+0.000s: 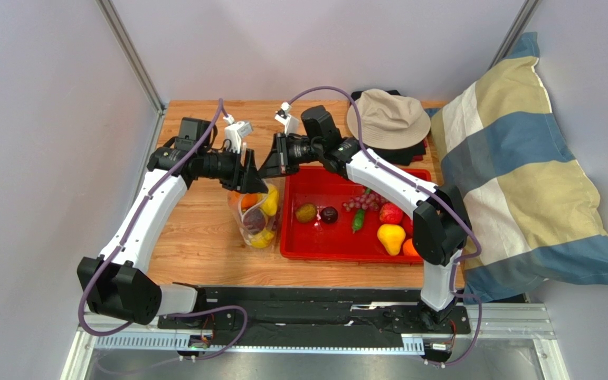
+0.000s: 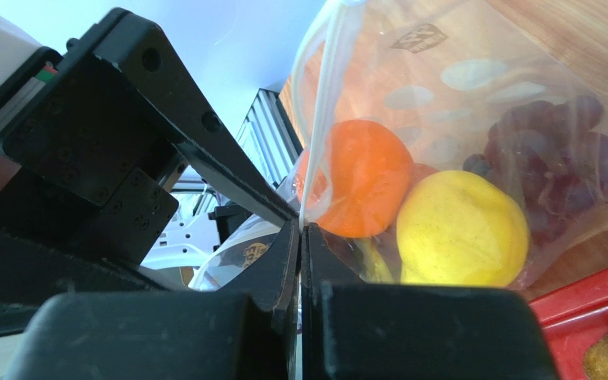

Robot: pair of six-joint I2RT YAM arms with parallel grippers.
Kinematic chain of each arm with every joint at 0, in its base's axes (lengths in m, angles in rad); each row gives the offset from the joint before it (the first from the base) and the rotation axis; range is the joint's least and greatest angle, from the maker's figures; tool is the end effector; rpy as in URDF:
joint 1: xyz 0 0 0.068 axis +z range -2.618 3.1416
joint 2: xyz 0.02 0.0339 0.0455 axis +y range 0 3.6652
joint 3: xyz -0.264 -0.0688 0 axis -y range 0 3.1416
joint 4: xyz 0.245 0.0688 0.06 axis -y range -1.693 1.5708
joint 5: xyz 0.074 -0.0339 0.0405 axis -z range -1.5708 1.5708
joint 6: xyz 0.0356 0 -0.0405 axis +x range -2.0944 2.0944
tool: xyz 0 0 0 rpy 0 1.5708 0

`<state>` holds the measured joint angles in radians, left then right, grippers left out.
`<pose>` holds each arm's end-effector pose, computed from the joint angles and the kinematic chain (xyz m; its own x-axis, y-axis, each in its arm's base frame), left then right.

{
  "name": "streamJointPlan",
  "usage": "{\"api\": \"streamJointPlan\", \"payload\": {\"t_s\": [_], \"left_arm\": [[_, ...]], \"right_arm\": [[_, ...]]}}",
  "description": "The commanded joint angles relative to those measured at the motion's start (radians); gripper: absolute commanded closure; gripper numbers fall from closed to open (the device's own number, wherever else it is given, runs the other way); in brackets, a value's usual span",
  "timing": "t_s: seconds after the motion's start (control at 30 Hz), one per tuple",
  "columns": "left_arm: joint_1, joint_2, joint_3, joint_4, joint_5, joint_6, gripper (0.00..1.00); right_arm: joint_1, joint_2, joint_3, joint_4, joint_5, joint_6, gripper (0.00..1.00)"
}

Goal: Place the food in the zip-top bag and seal the zipper
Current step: Adjust the zipper food storage bag at the center of the board.

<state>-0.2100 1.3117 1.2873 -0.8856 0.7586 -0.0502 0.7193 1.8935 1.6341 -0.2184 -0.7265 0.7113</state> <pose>0.2492 -0.0782 0.3439 -0.7995 0.1332 -0.5857 0.5248 0.6293 -0.5732 0.3194 0.3112 0.3128 -0.8732 -0.1161 -0.4733 -0.4834 0.3293 0.8111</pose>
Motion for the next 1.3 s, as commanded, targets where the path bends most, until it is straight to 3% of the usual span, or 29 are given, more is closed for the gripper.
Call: {"api": "streamJointPlan", "payload": {"t_s": [0.0, 0.17, 0.33, 0.37, 0.43, 0.47, 0.63, 0.77, 0.83, 1.07, 1.13, 1.17, 1.2, 1.27], "left_arm": [[-0.005, -0.031, 0.013, 0.010, -0.155, -0.042, 0.39], [-0.058, -0.045, 0.067, 0.005, -0.258, -0.050, 0.36], [-0.072, -0.020, 0.107, -0.010, -0.248, -0.050, 0.27], [-0.072, -0.022, 0.113, -0.012, -0.248, -0.053, 0.15], [-0.071, -0.025, 0.116, -0.015, -0.245, -0.060, 0.14], [-0.080, -0.031, 0.113, -0.012, -0.249, -0.057, 0.01], [-0.150, -0.022, 0.107, -0.030, -0.436, -0.008, 0.01], [-0.161, 0.026, 0.124, -0.070, -0.456, 0.024, 0.01], [-0.161, 0.035, 0.122, -0.084, -0.417, 0.076, 0.07], [-0.160, -0.014, 0.084, -0.134, -0.392, 0.219, 0.68], [-0.161, -0.046, 0.067, -0.147, -0.401, 0.259, 0.92], [-0.161, -0.054, 0.066, -0.156, -0.412, 0.275, 0.98], [-0.161, -0.061, 0.060, -0.167, -0.413, 0.291, 1.00], [-0.161, -0.095, 0.040, -0.196, -0.416, 0.354, 1.00]], "right_arm": [[0.006, -0.040, -0.017, 0.039, 0.067, -0.006, 1.00], [0.014, -0.045, -0.016, 0.042, 0.119, 0.013, 1.00], [0.012, -0.030, 0.012, 0.037, 0.156, 0.034, 1.00], [0.014, -0.030, 0.013, 0.034, 0.170, 0.036, 1.00], [0.016, -0.027, 0.020, 0.036, 0.180, 0.045, 1.00], [0.014, -0.025, 0.023, 0.037, 0.180, 0.053, 1.00], [0.012, -0.037, 0.017, 0.076, 0.170, 0.083, 1.00], [0.008, -0.043, 0.013, 0.119, 0.136, 0.114, 1.00], [0.008, -0.042, 0.013, 0.131, 0.115, 0.111, 1.00], [-0.035, -0.080, -0.042, 0.119, 0.044, 0.048, 0.97], [-0.049, -0.097, -0.049, 0.094, 0.012, -0.014, 0.79], [-0.070, -0.103, -0.048, 0.077, -0.019, -0.042, 0.72], [-0.084, -0.111, -0.048, 0.059, -0.036, -0.077, 0.55], [-0.133, -0.132, -0.043, 0.031, -0.104, -0.166, 0.43]]}}
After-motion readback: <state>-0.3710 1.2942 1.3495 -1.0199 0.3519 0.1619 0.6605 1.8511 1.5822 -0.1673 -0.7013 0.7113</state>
